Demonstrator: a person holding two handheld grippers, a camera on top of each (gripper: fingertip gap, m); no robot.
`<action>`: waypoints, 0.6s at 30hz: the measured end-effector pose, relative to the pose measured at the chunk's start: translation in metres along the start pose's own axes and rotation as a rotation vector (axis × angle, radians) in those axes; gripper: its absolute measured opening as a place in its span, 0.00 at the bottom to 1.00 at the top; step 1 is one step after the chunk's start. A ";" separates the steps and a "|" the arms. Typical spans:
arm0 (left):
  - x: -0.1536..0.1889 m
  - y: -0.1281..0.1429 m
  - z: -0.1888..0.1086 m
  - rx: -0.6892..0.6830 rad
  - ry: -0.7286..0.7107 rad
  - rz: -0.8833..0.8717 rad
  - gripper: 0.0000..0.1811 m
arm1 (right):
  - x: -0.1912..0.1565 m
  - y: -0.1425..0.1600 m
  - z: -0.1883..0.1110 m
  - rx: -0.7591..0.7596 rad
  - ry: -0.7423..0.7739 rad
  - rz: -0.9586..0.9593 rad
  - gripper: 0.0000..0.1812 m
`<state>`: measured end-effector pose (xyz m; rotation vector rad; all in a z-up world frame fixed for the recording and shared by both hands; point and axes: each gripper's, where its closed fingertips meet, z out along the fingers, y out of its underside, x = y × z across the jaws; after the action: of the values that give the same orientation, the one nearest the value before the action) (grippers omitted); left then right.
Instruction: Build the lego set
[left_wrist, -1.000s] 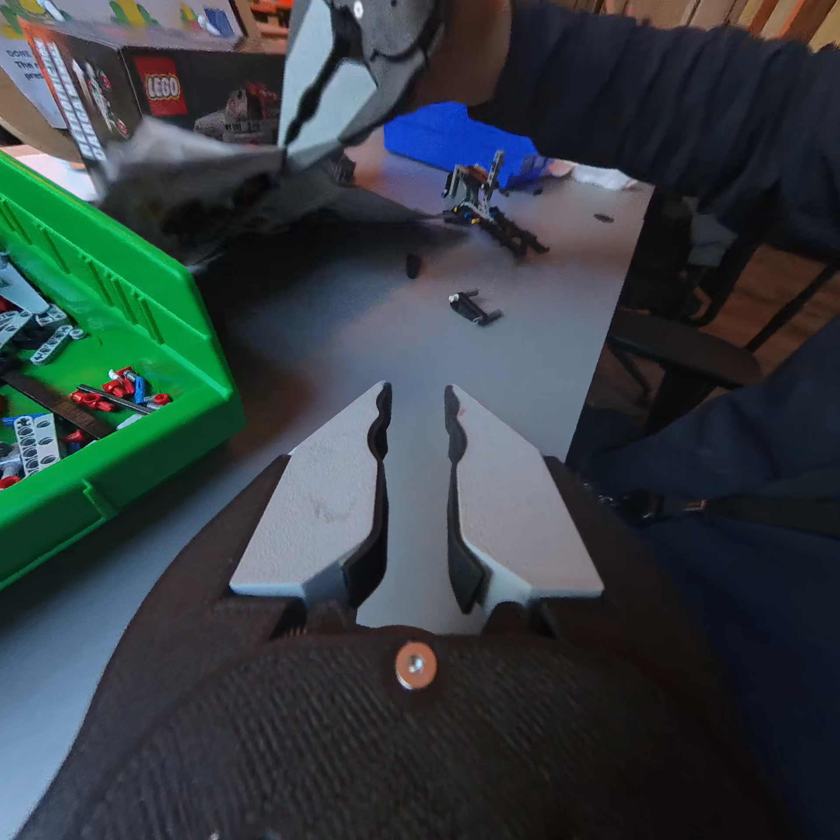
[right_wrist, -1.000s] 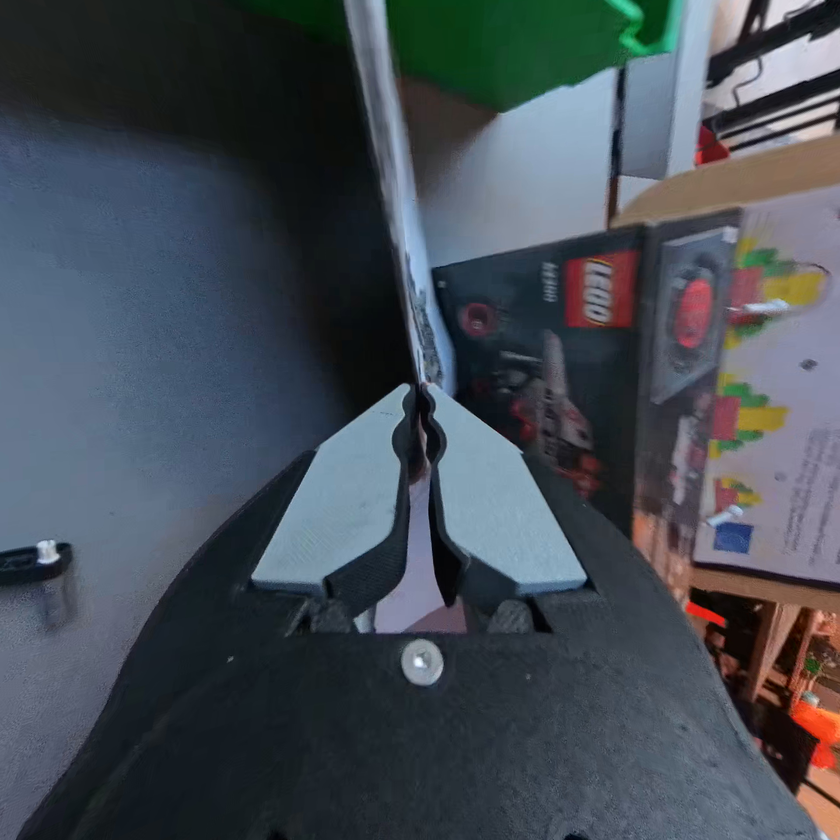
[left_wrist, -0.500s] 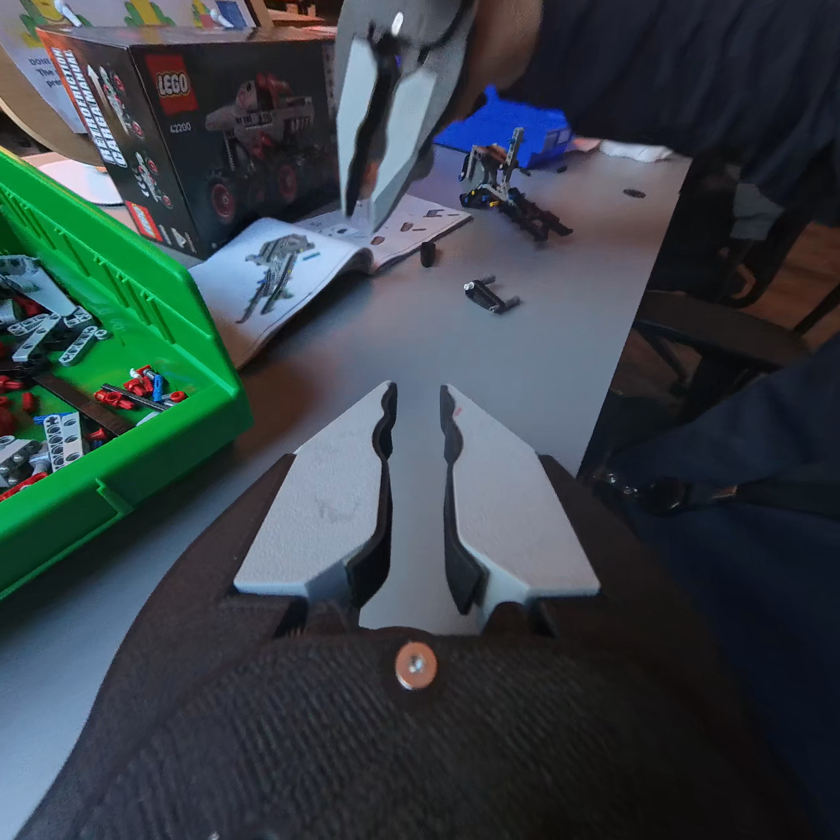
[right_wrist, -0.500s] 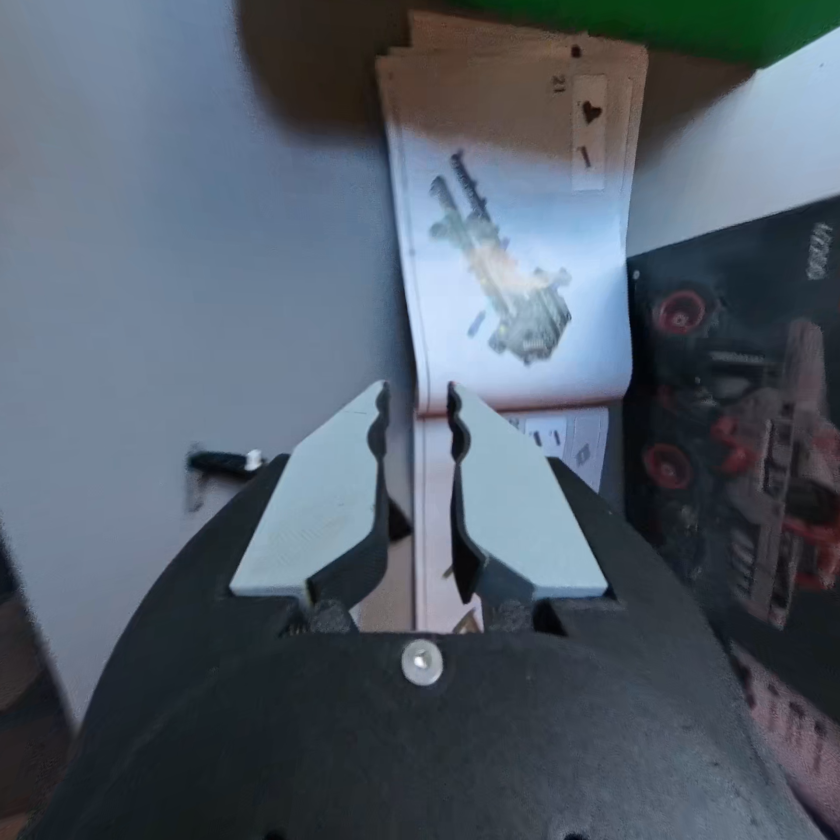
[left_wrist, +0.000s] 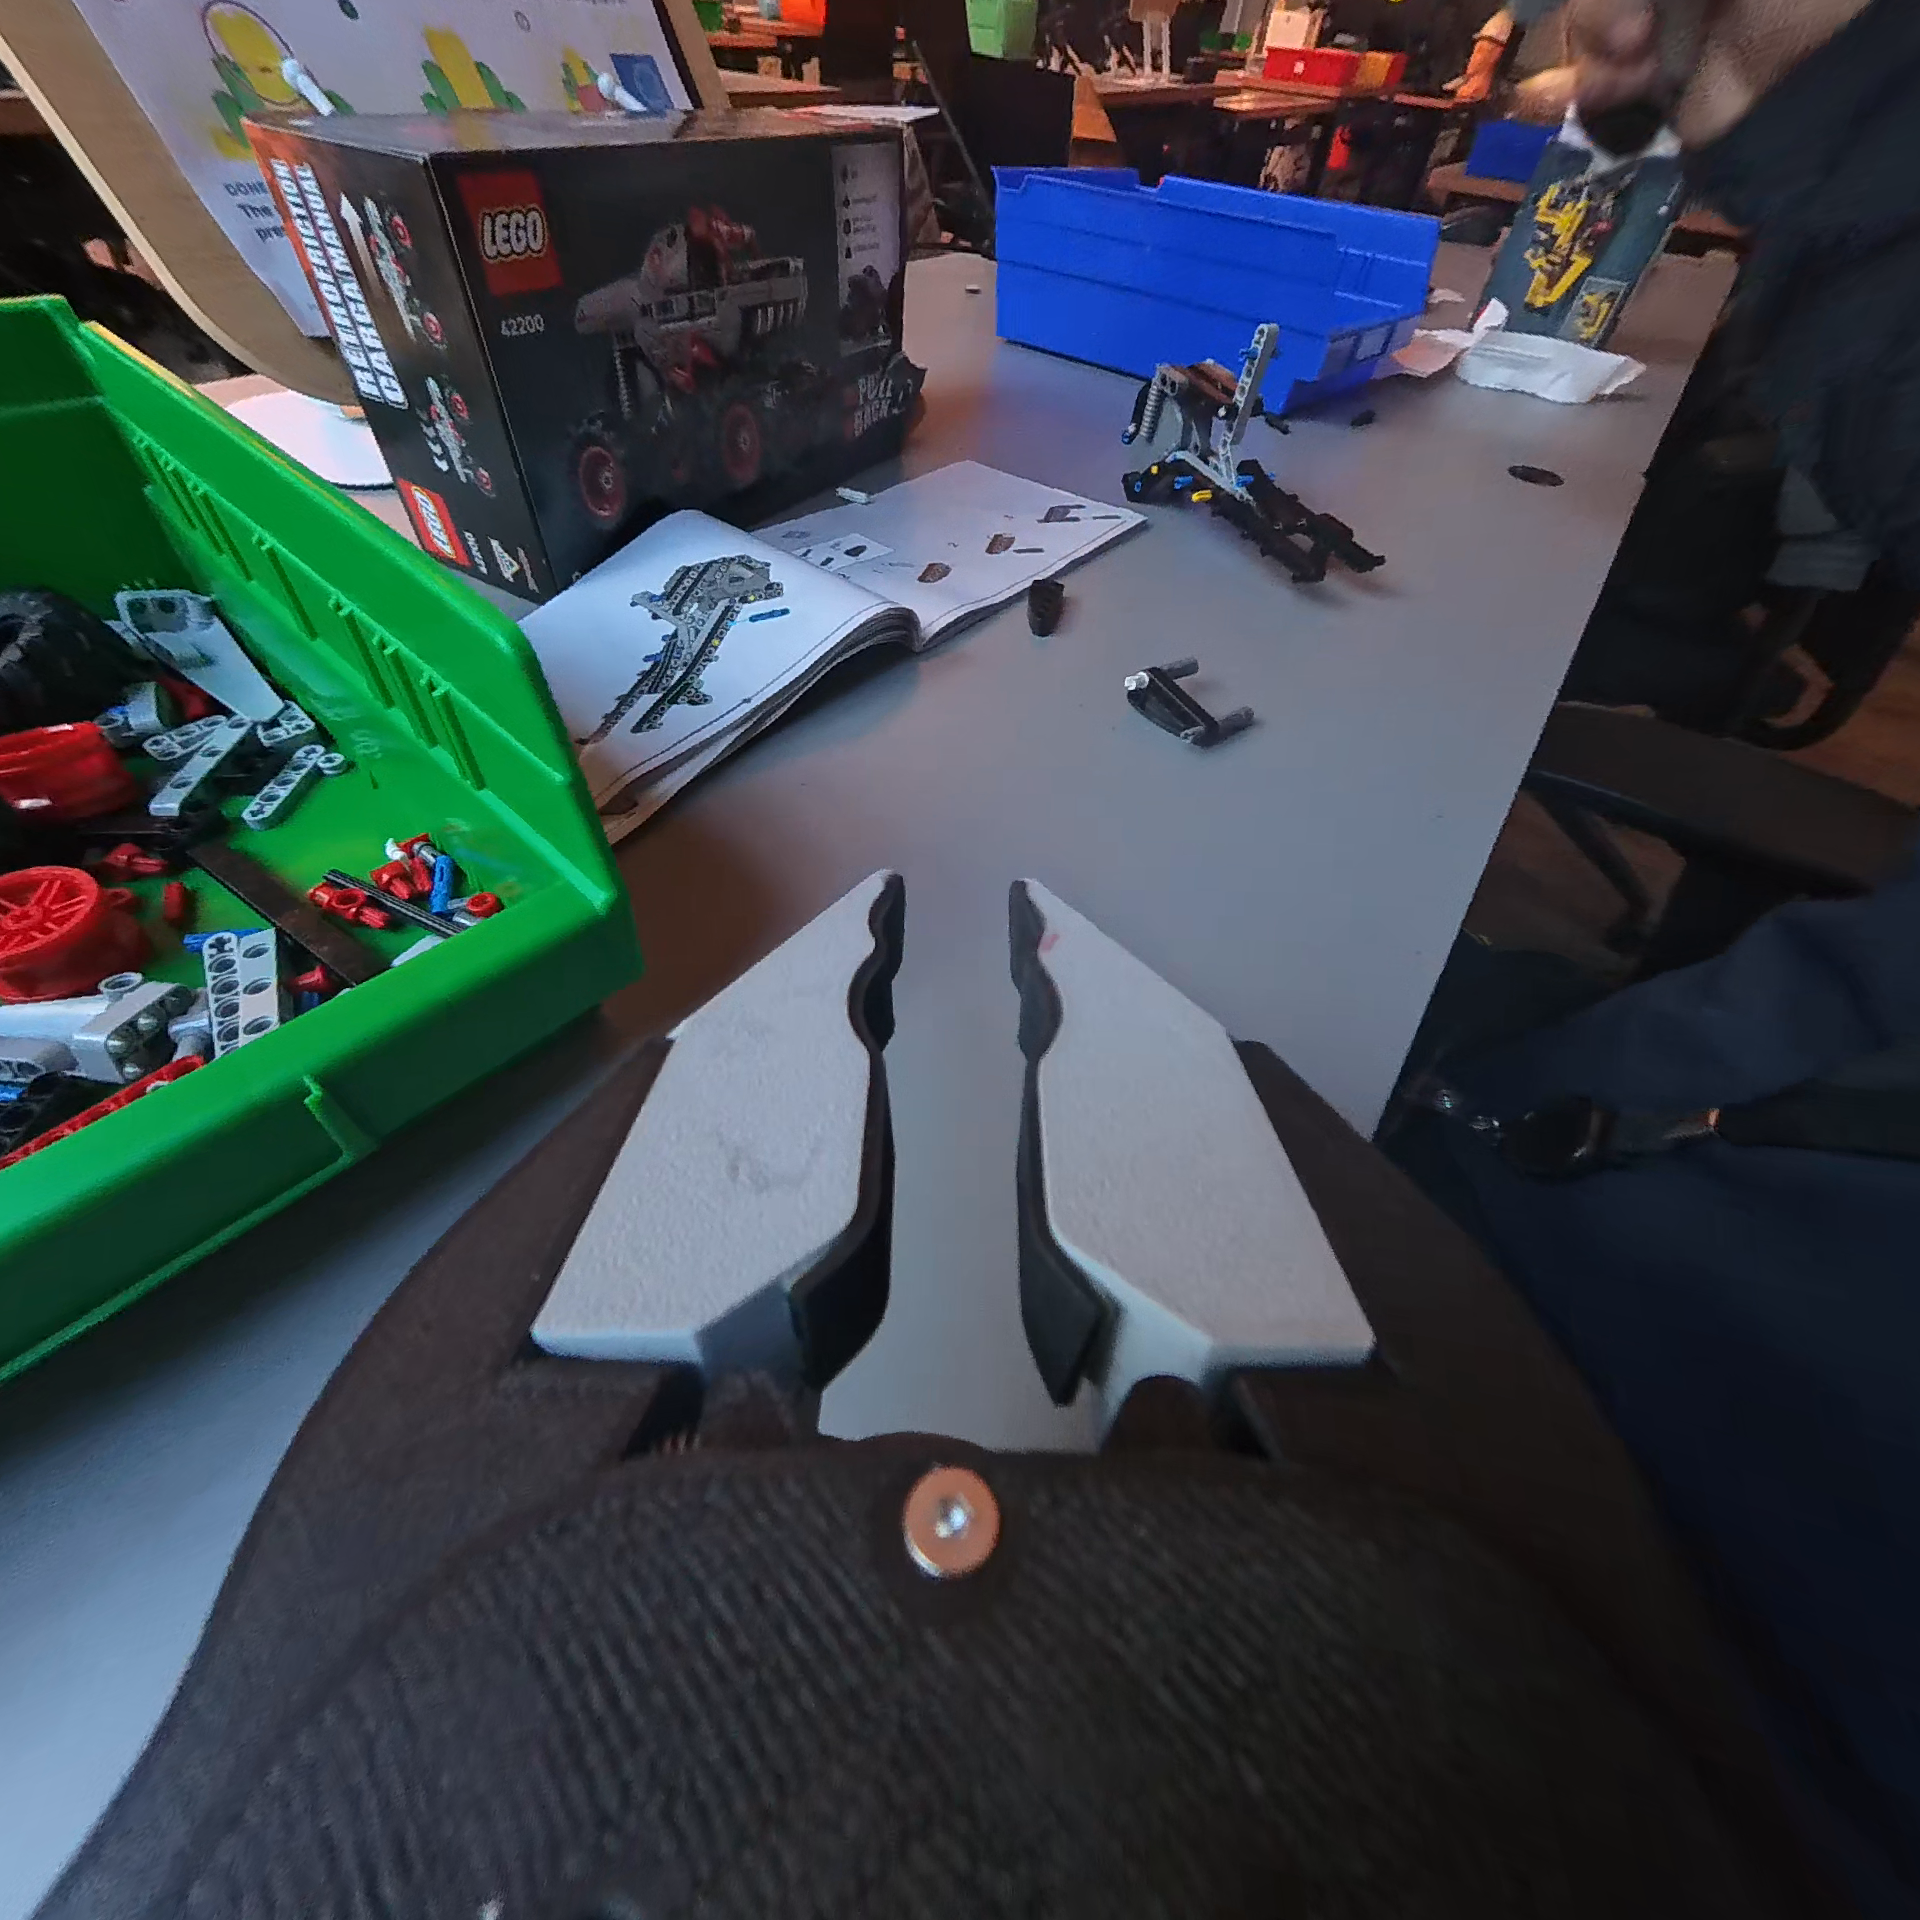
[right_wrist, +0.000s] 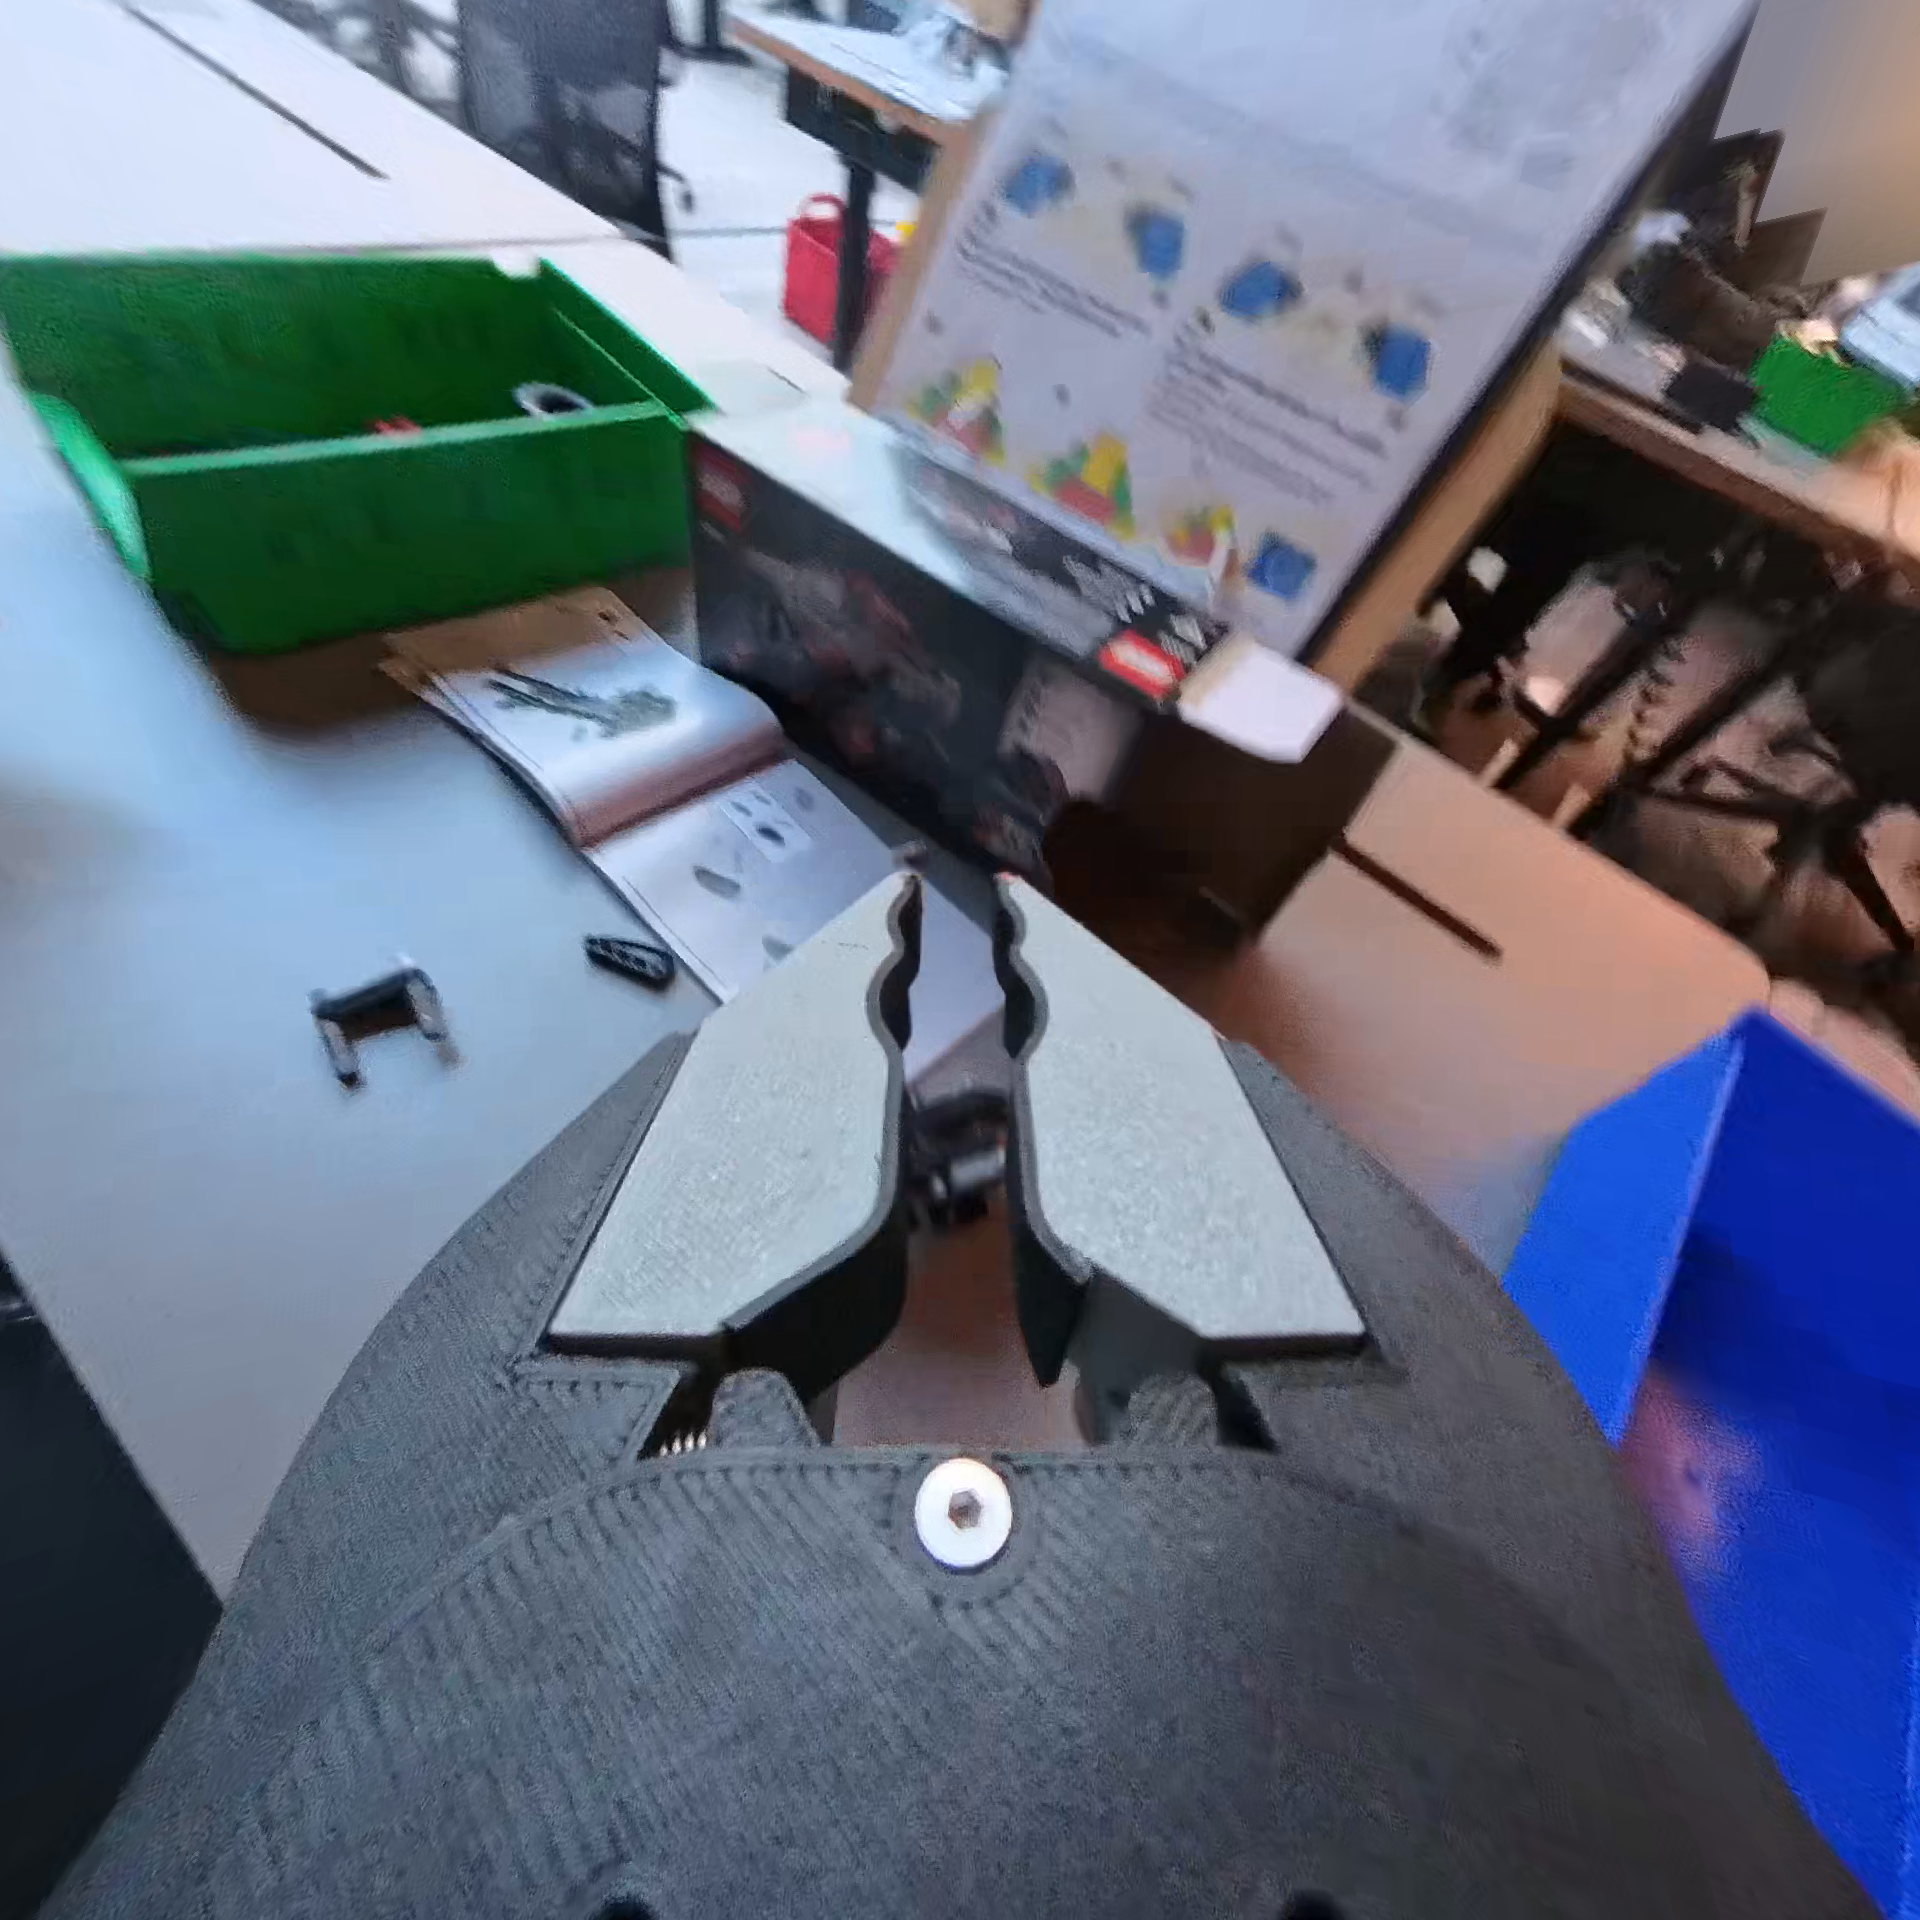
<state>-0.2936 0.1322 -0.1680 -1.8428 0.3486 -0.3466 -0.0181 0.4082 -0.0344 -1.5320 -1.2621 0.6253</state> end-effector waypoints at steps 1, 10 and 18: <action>-0.001 -0.001 -0.001 0.005 -0.008 0.003 0.09 | 0.006 0.021 -0.001 -0.018 0.023 0.035 0.05; -0.001 -0.006 -0.005 0.049 -0.009 -0.001 0.09 | 0.022 0.089 0.003 -0.028 0.061 0.261 0.09; -0.002 -0.006 0.001 0.042 -0.018 0.004 0.09 | -0.068 0.016 0.101 -0.125 -0.113 0.110 0.05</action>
<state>-0.2947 0.1353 -0.1623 -1.8024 0.3302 -0.3316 -0.1198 0.3832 -0.0981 -1.6985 -1.3294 0.7241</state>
